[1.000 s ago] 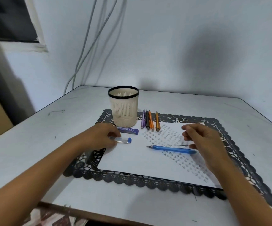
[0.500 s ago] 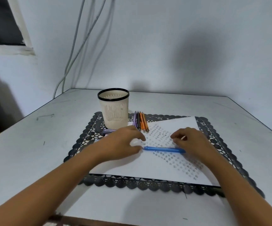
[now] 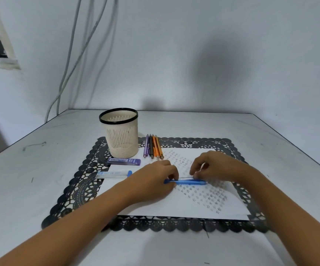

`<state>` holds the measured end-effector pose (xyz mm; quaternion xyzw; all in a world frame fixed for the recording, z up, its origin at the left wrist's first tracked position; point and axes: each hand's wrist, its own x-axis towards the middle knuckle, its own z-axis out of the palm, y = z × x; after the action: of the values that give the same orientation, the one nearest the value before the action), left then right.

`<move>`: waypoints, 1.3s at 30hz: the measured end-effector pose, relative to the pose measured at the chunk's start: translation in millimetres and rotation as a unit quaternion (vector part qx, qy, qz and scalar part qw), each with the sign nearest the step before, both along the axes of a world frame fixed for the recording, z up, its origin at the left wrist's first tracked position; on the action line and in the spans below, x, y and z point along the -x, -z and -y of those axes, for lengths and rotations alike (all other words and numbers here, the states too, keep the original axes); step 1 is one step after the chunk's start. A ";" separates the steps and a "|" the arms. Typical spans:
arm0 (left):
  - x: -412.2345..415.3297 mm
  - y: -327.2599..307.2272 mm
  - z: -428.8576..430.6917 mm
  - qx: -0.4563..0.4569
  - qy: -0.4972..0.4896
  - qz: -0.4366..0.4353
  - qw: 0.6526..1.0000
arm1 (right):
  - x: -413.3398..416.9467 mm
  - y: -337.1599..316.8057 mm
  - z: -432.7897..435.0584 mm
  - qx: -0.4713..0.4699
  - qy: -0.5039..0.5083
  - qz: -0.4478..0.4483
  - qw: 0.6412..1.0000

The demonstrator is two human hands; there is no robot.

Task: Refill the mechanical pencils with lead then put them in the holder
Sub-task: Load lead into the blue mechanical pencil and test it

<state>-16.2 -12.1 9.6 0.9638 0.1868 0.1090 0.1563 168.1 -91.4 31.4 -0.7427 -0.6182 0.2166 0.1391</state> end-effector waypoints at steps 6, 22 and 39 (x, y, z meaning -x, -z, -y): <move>0.8 5.7 -0.5 0.002 0.000 0.035 0.999 | 2.8 5.8 1.7 -0.036 -0.010 0.050 0.998; 12.9 7.3 -2.1 0.163 -0.061 0.154 0.973 | -5.3 16.7 10.9 -0.174 0.150 -0.287 0.930; 13.1 3.5 -3.5 0.258 -0.121 0.194 0.939 | 10.0 15.8 9.4 -0.293 0.178 -0.571 0.746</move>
<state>-29.3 -8.6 6.1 0.8205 0.2895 0.2603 0.4187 158.0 -100.8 15.7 -0.4995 -0.3132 0.3802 0.7126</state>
